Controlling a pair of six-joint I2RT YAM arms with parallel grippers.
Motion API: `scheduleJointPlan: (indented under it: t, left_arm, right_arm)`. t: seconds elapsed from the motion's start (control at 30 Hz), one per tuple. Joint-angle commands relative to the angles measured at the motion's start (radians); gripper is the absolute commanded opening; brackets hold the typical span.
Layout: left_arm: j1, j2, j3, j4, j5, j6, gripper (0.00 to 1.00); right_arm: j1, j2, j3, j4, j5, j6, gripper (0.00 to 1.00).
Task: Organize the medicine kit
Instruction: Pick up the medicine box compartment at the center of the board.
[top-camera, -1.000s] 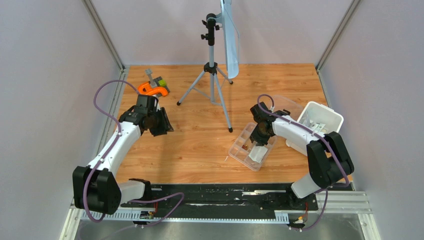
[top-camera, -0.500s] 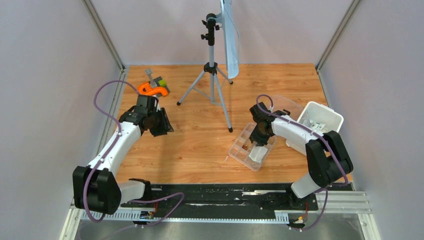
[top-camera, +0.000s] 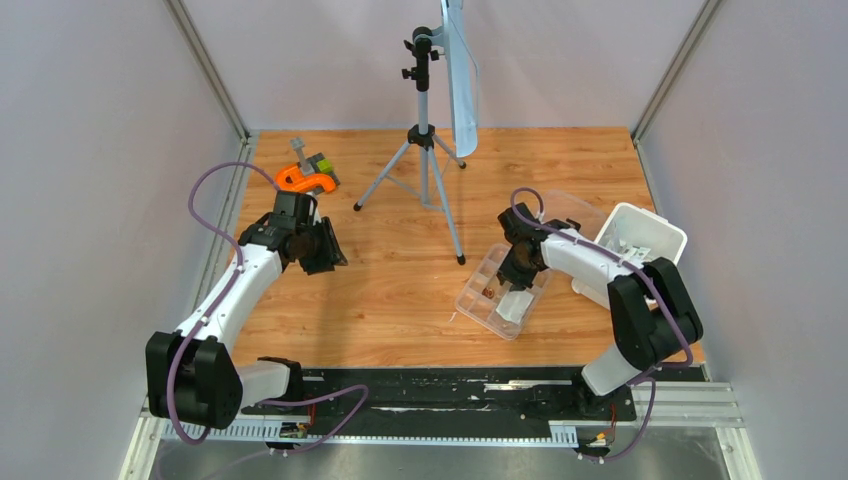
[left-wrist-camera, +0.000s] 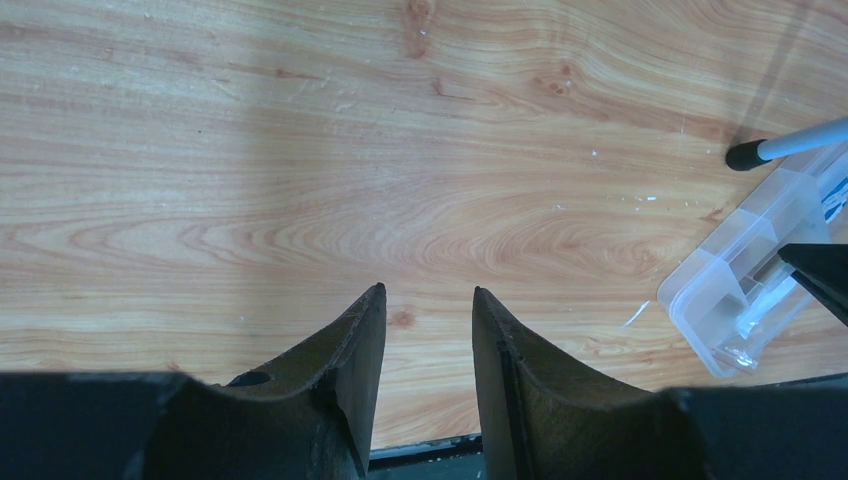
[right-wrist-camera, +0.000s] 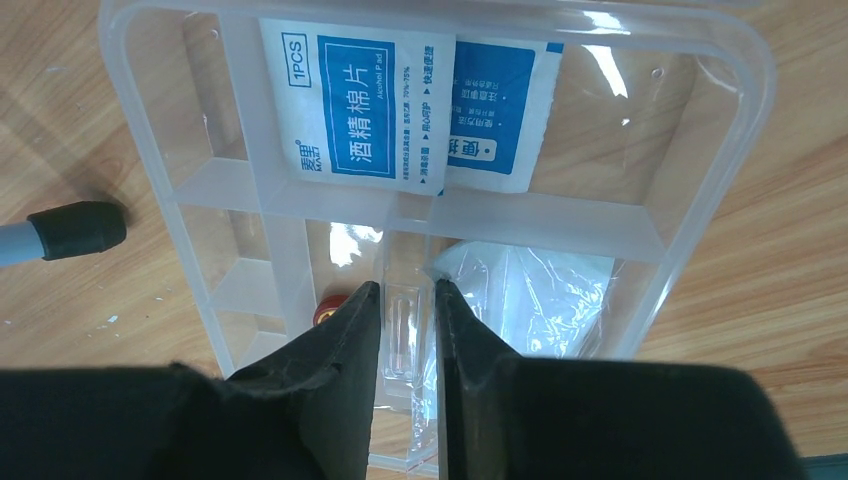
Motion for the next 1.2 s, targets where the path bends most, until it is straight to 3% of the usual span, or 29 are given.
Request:
scheduleJointPlan:
  t: [0.0, 0.63, 0.7, 0.8, 0.87, 1.0, 1.17]
  left_arm:
    - [0.008, -0.021, -0.003, 0.027, 0.009, 0.016, 0.45]
    - [0.008, -0.009, 0.003, 0.03, 0.012, 0.013, 0.45]
    - [0.007, -0.007, 0.005, 0.031, 0.016, 0.01, 0.45]
    - [0.008, -0.005, 0.008, 0.032, 0.021, 0.011, 0.45]
    - [0.008, -0.004, 0.01, 0.03, 0.021, 0.011, 0.45]
    - [0.008, -0.006, 0.015, 0.025, 0.02, 0.014, 0.45]
    - [0.008, -0.009, 0.021, 0.018, 0.017, 0.018, 0.45]
  right_arm:
    - [0.01, 0.081, -0.024, 0.063, 0.0, -0.019, 0.22]
    - [0.093, 0.04, -0.061, -0.003, 0.024, -0.161, 0.2]
    - [0.104, 0.028, -0.069, -0.002, 0.036, -0.162, 0.22]
    - [0.117, 0.017, -0.068, 0.002, 0.058, -0.15, 0.36]
    - [0.119, 0.013, -0.061, 0.009, 0.059, -0.138, 0.36]
    - [0.119, 0.023, -0.033, 0.029, 0.052, -0.113, 0.3]
    - [0.119, 0.059, -0.013, 0.031, 0.056, -0.099, 0.07]
